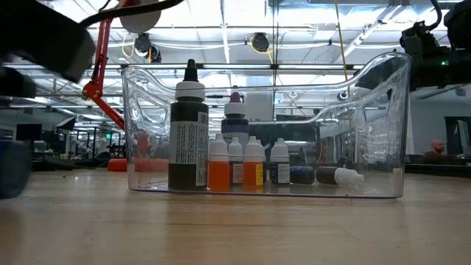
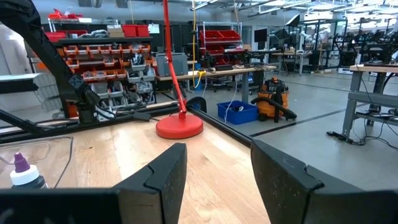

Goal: Pick & Place food coloring
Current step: Put the large blue food coloring bottle into the transparent bin

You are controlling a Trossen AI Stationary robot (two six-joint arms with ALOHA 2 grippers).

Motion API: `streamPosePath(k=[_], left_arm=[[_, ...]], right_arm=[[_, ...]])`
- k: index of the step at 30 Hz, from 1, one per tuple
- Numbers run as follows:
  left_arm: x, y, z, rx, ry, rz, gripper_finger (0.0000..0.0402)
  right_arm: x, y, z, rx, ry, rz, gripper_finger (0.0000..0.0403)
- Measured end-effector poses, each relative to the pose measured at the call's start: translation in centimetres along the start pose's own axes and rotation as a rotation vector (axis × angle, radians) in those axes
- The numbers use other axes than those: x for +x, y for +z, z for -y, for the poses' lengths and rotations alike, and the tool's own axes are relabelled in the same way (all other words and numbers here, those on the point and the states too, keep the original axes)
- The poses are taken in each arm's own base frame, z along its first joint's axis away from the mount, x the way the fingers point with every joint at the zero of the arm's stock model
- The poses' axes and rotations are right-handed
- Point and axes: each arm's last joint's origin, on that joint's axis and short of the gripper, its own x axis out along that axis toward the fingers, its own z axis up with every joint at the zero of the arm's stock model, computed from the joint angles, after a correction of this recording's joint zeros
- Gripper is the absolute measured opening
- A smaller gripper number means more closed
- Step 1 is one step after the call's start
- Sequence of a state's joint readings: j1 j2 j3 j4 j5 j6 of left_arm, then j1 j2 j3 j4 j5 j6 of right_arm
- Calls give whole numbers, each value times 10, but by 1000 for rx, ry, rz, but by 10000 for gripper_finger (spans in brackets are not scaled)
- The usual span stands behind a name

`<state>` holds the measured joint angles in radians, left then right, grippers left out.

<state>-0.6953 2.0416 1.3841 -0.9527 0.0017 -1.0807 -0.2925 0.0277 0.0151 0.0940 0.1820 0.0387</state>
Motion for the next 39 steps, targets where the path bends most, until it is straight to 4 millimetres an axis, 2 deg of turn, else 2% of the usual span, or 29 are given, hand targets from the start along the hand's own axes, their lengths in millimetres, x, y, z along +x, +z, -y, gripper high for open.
streamPosePath(k=[4, 7, 14, 19, 21, 27, 31, 34, 39], left_arm=[[-20, 10, -2, 21, 26, 92, 92], [-55, 17, 1, 73, 14, 177, 92], [-118, 35, -3, 195, 85, 311, 92], [-149, 55, -22, 237, 108, 290, 92], [-159, 65, -35, 227, 129, 275, 92], [-173, 95, -66, 252, 153, 266, 92], [-174, 112, -82, 279, 157, 270, 92], [-174, 122, -93, 268, 161, 271, 92], [-174, 133, -105, 274, 165, 274, 92]], right_arm=[[0, 0, 0, 1, 0, 0, 167], [0, 0, 0, 2, 0, 0, 167], [0, 4, 0, -16, 2, 44, 167], [-1, 11, -2, 275, 73, 106, 167], [-1, 14, -2, 334, 83, 137, 167], [-1, 12, -2, 352, 82, 114, 167], [0, 6, -2, 391, 69, 49, 167], [2, 6, -2, 347, 72, 42, 167], [8, 16, -16, 243, 316, 113, 167]])
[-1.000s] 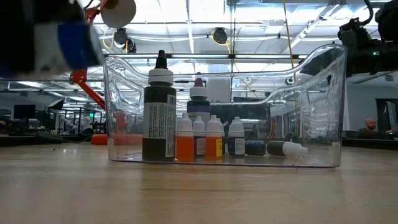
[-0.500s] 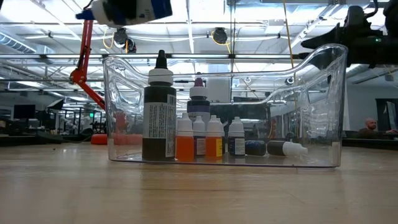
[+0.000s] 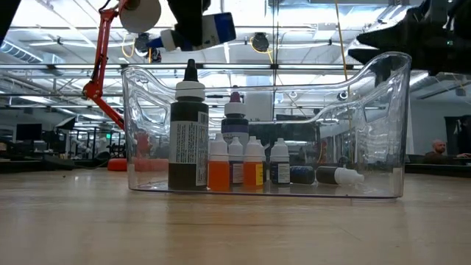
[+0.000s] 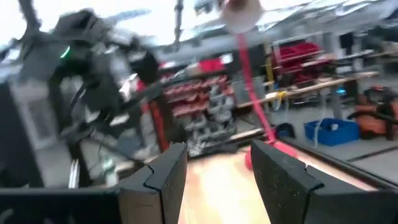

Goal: Pick & Place food coloring
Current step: Put the large blue food coloring bottle into the transparent bin

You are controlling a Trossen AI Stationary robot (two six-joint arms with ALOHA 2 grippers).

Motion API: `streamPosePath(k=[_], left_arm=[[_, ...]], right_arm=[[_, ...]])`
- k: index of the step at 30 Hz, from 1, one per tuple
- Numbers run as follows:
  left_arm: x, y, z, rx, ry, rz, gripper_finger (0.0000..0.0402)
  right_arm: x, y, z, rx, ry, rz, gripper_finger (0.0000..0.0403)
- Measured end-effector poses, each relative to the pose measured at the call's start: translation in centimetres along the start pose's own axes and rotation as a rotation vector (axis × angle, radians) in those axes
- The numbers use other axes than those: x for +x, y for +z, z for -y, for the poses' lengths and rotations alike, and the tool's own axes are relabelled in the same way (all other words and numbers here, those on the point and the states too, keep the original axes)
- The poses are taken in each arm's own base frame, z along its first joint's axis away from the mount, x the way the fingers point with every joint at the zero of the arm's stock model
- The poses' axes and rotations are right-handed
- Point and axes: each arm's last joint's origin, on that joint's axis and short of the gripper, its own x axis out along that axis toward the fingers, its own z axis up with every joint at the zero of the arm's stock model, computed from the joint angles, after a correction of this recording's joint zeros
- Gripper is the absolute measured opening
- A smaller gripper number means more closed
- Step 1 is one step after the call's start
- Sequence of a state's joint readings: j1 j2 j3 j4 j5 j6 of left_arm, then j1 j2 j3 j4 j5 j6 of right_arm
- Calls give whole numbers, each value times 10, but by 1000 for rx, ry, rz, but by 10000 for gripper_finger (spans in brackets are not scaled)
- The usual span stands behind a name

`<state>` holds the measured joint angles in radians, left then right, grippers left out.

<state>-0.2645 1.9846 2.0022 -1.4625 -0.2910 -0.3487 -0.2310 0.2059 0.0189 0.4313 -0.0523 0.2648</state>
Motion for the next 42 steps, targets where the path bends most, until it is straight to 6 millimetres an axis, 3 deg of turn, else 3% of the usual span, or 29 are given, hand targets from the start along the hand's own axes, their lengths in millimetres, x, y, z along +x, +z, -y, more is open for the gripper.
streamPosePath(k=[5, 6, 9, 14, 24, 30, 42], left_arm=[[4, 7, -14, 5, 1, 12, 92], [5, 8, -17, -2, 2, 15, 91], [7, 10, -24, -18, 7, 11, 91], [10, 14, -32, -15, 5, 29, 91], [10, 17, -35, 19, 3, 44, 91], [12, 16, -34, 22, 4, 34, 91], [12, 15, -30, 29, -28, 31, 91]], right_arm=[[19, -23, -7, -130, 3, -227, 176], [27, -20, -11, -153, 13, -244, 184], [53, -13, -24, -227, 78, -245, 210], [95, -21, -40, -375, 105, -291, 244], [164, -34, -62, -415, 177, -332, 251], [185, -38, -75, -434, 211, -300, 251], [195, -38, -85, -463, 292, -261, 251]])
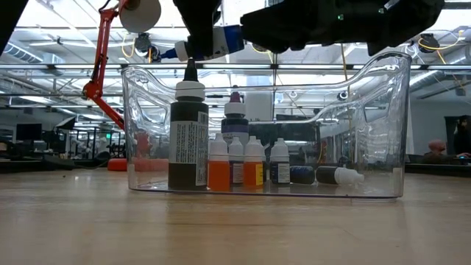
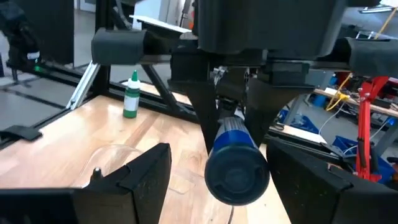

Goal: Pick & Place food coloring
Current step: Put the large blue food coloring bottle into the transparent bin

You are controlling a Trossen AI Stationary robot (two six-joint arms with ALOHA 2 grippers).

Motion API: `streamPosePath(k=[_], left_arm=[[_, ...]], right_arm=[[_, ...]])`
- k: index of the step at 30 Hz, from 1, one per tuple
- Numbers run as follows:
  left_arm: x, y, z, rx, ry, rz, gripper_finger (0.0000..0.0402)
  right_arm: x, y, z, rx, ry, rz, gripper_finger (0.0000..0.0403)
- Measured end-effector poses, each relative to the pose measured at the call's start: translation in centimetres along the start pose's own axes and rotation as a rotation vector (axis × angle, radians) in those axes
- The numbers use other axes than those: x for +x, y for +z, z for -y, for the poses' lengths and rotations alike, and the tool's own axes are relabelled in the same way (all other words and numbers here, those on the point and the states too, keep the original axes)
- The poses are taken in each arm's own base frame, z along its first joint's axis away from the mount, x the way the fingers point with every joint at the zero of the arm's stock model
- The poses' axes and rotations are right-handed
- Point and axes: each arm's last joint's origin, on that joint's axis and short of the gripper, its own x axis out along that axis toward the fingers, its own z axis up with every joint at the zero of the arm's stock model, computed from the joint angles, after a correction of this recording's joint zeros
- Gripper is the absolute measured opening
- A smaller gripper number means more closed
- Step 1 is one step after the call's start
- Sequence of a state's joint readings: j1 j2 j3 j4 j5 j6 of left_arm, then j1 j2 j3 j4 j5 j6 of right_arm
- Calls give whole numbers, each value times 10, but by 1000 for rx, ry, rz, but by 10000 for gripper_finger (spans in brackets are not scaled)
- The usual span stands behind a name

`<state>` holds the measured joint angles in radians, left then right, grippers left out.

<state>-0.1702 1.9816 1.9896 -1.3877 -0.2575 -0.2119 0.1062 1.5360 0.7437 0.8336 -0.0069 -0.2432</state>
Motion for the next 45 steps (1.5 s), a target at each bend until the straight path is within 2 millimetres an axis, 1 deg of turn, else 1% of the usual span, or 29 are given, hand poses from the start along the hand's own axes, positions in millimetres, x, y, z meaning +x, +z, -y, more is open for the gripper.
streamPosePath(k=[5, 9, 17, 20, 23, 27, 31, 34, 36, 42, 45], left_arm=[[0, 0, 2, 4, -13, 0, 91], [0, 0, 2, 7, -16, -1, 91], [0, 0, 3, 11, -22, -1, 91], [0, 0, 3, 22, -30, -3, 91], [0, 0, 3, 20, -27, 2, 91], [0, 0, 4, 15, -26, 1, 91], [-1, -1, 6, 24, -21, -4, 91], [-1, -2, 7, 21, -20, -5, 91], [-1, -2, 8, 21, -21, -5, 91], [-2, -2, 9, 13, -21, -6, 91], [-2, -2, 9, 10, -22, -6, 91]], right_arm=[[0, -4, 3, -11, 22, -31, 251], [0, -6, 7, 7, 70, -25, 251], [0, -9, 10, -2, 98, -29, 251], [8, -13, 11, -5, 122, -39, 251], [22, -18, 13, -2, 133, -56, 251], [30, -24, 13, -17, 134, -77, 251], [29, -21, 13, -27, 125, -73, 251], [25, -11, 16, -43, 62, -68, 251], [23, -8, 18, -47, 50, -81, 251], [23, -9, 15, -42, 69, -90, 251], [23, -10, 15, -48, 69, -94, 245]])
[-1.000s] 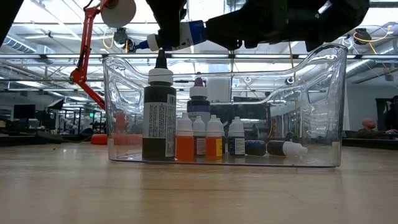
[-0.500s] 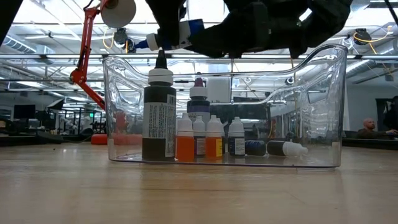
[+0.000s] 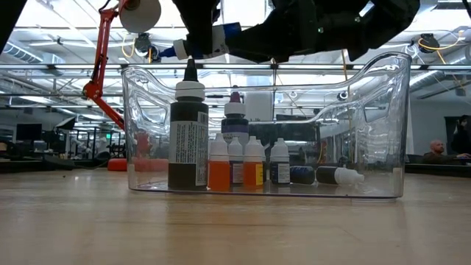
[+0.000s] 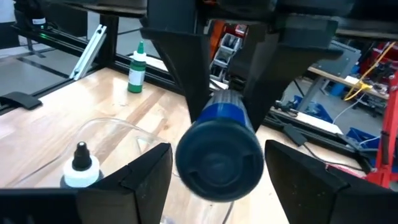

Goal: Pick & Place food coloring
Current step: Put the large blue food coloring bottle into the transparent bin

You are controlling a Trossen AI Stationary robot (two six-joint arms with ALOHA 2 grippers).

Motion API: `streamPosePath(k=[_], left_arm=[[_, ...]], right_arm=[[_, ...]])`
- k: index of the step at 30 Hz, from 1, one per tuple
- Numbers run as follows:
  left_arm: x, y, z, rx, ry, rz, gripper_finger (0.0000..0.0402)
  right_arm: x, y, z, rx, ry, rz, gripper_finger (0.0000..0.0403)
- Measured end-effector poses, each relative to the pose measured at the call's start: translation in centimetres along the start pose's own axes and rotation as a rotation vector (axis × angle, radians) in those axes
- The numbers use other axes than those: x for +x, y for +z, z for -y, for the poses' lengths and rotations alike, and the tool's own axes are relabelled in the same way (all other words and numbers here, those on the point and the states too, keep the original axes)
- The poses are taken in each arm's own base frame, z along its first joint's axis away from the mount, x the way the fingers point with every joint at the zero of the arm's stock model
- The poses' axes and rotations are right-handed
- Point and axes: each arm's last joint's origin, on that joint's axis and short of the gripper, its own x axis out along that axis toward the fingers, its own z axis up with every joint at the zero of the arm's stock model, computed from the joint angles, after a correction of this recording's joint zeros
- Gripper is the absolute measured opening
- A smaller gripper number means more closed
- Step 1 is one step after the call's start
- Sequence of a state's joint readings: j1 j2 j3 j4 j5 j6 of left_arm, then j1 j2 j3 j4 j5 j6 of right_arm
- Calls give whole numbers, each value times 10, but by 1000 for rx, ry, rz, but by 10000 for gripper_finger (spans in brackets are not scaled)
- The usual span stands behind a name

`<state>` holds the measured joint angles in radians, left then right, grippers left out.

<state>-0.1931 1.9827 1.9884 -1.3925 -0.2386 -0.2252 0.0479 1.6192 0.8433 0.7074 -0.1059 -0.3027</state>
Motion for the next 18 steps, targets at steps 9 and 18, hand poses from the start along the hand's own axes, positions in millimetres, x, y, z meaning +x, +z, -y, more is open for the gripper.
streamPosePath(k=[9, 18], left_arm=[[0, 0, 0, -14, -3, 2, 90], [0, 1, 0, -50, -8, 9, 103]], right_arm=[[0, 1, 0, -33, 10, 16, 181], [0, 1, 0, -52, 20, 18, 125]])
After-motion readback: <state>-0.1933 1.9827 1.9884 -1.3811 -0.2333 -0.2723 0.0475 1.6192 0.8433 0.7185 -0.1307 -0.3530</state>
